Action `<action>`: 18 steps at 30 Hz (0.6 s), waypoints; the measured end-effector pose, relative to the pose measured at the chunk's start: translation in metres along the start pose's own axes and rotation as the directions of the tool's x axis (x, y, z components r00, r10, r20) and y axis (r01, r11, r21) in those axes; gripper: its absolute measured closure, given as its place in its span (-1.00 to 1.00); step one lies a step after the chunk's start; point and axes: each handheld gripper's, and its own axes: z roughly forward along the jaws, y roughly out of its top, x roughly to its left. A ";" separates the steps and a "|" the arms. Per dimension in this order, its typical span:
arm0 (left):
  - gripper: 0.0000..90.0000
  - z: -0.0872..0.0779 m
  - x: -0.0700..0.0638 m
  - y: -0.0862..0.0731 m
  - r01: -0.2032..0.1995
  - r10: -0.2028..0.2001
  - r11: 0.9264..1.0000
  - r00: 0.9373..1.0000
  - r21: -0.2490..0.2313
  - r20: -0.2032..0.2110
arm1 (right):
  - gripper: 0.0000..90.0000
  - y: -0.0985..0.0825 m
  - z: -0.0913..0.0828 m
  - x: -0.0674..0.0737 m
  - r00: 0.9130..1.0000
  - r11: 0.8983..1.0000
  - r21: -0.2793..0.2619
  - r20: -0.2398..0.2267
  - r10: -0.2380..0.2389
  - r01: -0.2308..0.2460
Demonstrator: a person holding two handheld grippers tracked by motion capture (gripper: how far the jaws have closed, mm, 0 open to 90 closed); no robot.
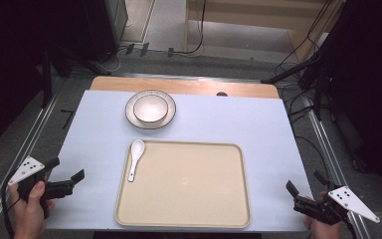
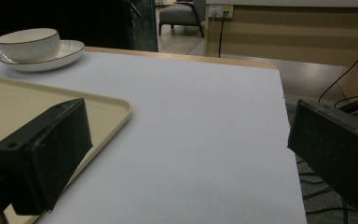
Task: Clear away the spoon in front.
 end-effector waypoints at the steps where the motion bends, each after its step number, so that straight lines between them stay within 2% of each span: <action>1: -1.00 -0.001 0.001 0.000 -0.004 0.004 1.000 1.000 0.002 -0.003 | -1.00 0.000 0.000 0.000 1.000 1.000 0.000 0.000 0.000 0.000; 3: -1.00 -0.003 0.002 -0.002 -0.012 0.012 1.000 1.000 0.008 -0.009 | -1.00 0.000 0.000 0.000 1.000 1.000 0.001 0.001 0.000 0.000; 9: -1.00 -0.005 0.004 -0.002 0.011 -0.011 1.000 1.000 -0.007 0.005 | -1.00 0.000 -0.001 -0.001 1.000 1.000 0.001 0.003 0.005 -0.005; 13: -1.00 -0.002 0.000 -0.002 0.002 -0.002 1.000 1.000 0.001 0.009 | -1.00 0.000 0.000 -0.001 1.000 1.000 0.002 0.003 0.005 -0.005; 15: -1.00 -0.001 -0.003 0.000 0.010 -0.010 1.000 1.000 -0.002 0.021 | -1.00 0.000 0.000 -0.001 1.000 1.000 0.002 0.004 0.005 -0.005; 18: -1.00 0.003 -0.009 0.002 0.012 -0.012 1.000 1.000 0.015 0.006 | -1.00 0.000 0.000 -0.001 1.000 1.000 0.000 0.005 0.008 -0.008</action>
